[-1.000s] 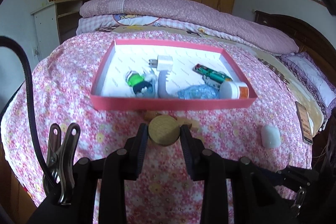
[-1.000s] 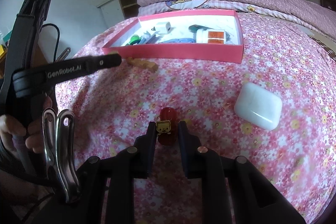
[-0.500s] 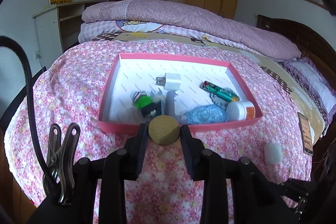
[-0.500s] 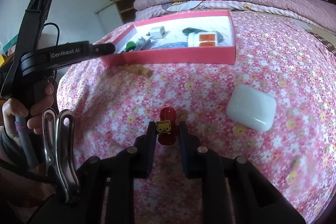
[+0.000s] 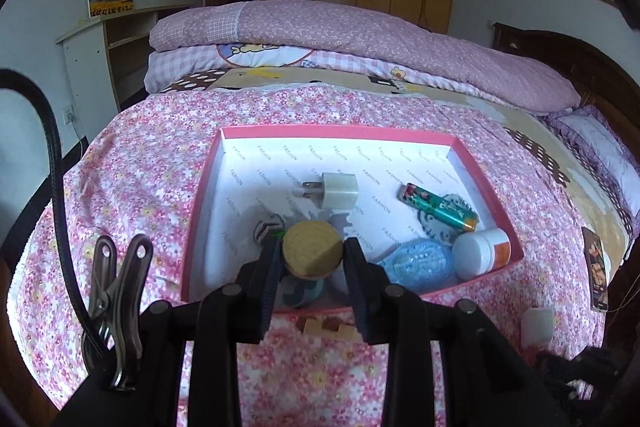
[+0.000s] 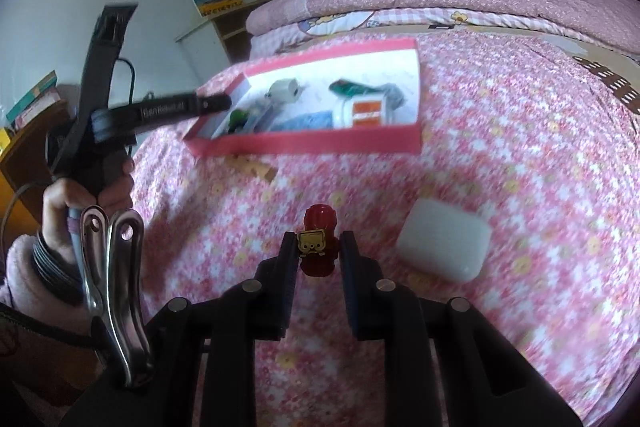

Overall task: Organize rigid objects
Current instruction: 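Carry the wooden disc and red figure over the pink tray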

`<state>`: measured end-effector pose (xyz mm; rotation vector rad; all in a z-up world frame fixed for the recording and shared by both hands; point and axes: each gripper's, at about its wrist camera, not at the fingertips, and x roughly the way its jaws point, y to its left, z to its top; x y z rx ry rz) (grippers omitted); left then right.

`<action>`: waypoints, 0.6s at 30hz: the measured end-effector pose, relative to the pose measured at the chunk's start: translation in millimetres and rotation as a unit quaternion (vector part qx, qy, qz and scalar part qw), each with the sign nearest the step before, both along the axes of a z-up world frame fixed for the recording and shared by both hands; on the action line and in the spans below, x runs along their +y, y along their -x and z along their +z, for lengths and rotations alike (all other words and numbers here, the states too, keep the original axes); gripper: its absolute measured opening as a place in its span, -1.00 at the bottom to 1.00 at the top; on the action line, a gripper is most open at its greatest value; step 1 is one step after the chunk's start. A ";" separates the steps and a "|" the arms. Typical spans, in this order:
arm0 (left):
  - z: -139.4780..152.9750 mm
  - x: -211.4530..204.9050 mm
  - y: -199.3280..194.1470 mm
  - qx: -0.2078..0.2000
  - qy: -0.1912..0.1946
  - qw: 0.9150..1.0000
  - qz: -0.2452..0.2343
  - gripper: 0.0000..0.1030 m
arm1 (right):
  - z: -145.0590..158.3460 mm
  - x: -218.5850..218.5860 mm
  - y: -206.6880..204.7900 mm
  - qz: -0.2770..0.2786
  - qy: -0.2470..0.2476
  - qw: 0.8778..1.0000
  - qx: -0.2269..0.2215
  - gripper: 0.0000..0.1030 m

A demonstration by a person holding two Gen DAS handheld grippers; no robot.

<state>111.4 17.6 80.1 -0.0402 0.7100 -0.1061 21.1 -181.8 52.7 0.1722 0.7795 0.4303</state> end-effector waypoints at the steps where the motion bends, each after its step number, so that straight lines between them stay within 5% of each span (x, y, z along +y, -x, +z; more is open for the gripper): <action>1: -1.7 0.5 -0.8 0.001 0.003 1.000 0.000 -0.36 | 2.7 -2.0 -1.2 -0.002 -0.001 1.000 -0.002 -0.58; 18: 0.5 -3.1 -30.2 -0.003 0.006 1.000 -0.004 -0.36 | 22.2 -3.3 -38.8 -0.009 0.017 1.000 -0.009 -0.58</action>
